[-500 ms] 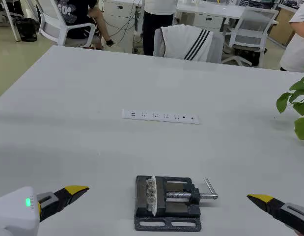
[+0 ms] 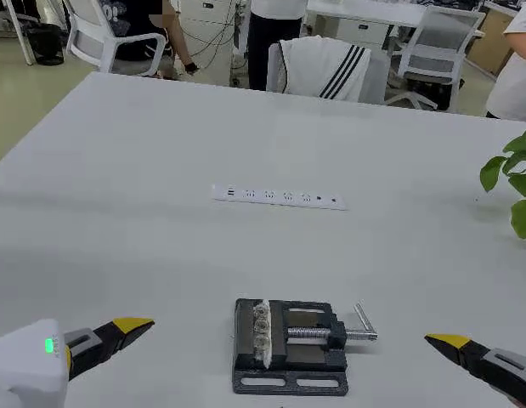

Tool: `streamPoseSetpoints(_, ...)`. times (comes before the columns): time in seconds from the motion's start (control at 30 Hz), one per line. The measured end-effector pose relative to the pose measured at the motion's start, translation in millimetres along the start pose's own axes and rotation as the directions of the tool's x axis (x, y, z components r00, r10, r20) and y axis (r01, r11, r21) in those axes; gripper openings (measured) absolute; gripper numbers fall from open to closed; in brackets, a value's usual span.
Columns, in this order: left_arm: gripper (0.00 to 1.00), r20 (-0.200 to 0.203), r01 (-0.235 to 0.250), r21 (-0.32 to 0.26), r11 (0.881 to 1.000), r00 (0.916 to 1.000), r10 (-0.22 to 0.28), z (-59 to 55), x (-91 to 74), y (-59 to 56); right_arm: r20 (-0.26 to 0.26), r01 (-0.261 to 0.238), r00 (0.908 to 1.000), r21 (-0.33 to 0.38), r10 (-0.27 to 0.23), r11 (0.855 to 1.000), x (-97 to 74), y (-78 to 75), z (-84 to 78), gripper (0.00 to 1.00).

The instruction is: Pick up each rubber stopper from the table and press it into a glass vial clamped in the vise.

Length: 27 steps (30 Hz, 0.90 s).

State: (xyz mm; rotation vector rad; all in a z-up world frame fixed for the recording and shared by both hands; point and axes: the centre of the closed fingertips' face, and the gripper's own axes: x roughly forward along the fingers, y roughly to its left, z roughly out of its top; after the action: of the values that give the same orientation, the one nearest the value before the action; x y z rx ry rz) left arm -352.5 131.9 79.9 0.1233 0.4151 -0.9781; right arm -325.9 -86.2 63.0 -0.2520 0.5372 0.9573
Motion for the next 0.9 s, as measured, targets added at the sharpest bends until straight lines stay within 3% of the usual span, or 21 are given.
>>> streamPoseSetpoints(0.7, 0.99, -0.002, 0.011, -0.008, 1.0, 0.9999, -0.011, -1.2, 6.0, 0.6, -0.015, -0.026, 0.9996, -0.006, 0.026, 1.0, 5.1, -1.8, -1.0, 0.85)
streamPoseSetpoints(0.9, 0.99, -0.001, 0.013, -0.008, 1.0, 0.9999, -0.013, -2.2, 6.0, -1.0, -0.028, -0.062, 0.9977, -0.024, 0.061, 0.998, 11.2, 8.0, 1.8, 0.77)
